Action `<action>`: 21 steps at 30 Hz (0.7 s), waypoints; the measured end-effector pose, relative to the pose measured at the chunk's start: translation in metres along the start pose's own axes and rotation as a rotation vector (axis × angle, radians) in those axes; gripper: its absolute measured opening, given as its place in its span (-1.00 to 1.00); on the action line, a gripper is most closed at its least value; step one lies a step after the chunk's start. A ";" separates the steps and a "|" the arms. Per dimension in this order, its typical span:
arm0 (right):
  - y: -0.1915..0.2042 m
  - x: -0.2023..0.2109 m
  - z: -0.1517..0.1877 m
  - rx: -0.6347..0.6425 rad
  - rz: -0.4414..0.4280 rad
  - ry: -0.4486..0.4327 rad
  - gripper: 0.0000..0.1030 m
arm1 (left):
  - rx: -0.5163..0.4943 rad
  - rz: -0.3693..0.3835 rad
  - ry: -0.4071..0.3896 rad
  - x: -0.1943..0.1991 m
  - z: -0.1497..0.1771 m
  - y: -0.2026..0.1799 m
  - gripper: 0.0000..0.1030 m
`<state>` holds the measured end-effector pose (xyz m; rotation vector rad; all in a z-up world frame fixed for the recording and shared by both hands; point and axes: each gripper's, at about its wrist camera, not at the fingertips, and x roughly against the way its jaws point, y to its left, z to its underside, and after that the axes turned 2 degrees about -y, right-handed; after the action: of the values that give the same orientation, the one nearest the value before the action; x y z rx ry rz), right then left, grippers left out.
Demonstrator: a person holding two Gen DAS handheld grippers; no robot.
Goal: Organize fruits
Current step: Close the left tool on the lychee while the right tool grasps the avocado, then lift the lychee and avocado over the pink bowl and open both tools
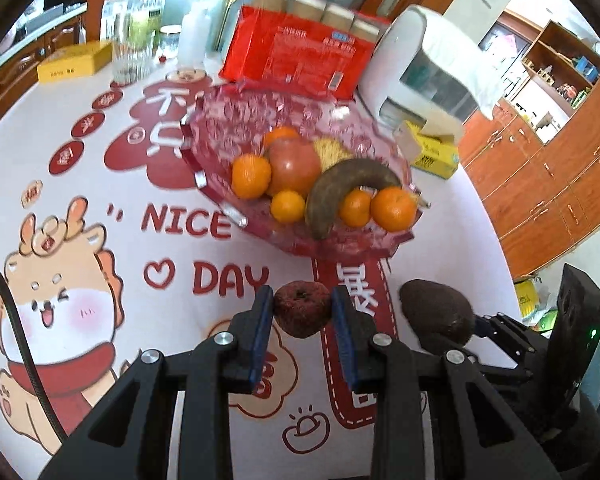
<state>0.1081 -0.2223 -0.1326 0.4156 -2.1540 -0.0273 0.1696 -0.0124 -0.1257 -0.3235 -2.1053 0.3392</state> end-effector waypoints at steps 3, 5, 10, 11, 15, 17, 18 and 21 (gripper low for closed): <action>-0.008 0.012 -0.011 -0.022 0.026 -0.025 0.11 | -0.016 0.007 -0.023 0.007 -0.008 -0.002 -0.45; -0.014 0.021 -0.020 -0.042 0.043 -0.050 0.11 | -0.023 0.016 -0.039 0.011 -0.015 -0.003 -0.45; -0.020 0.032 -0.036 -0.046 0.084 -0.104 0.11 | -0.045 0.035 -0.094 0.024 -0.035 -0.004 -0.45; -0.020 0.032 -0.037 -0.047 0.089 -0.106 0.11 | -0.047 0.037 -0.103 0.026 -0.038 -0.004 -0.45; -0.015 0.032 -0.045 -0.051 0.095 -0.117 0.11 | -0.058 0.051 -0.137 0.032 -0.056 -0.001 -0.45; -0.010 0.033 -0.054 -0.054 0.098 -0.137 0.11 | -0.071 0.055 -0.149 0.033 -0.064 0.001 -0.45; -0.008 0.033 -0.056 -0.055 0.099 -0.144 0.11 | -0.080 0.057 -0.153 0.033 -0.069 0.002 -0.45; 0.000 0.033 -0.072 -0.051 0.105 -0.181 0.11 | -0.100 0.062 -0.162 0.031 -0.081 0.006 -0.45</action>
<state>0.1478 -0.2225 -0.0643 0.2787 -2.3458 -0.0620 0.2230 0.0140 -0.0618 -0.4342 -2.2793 0.3055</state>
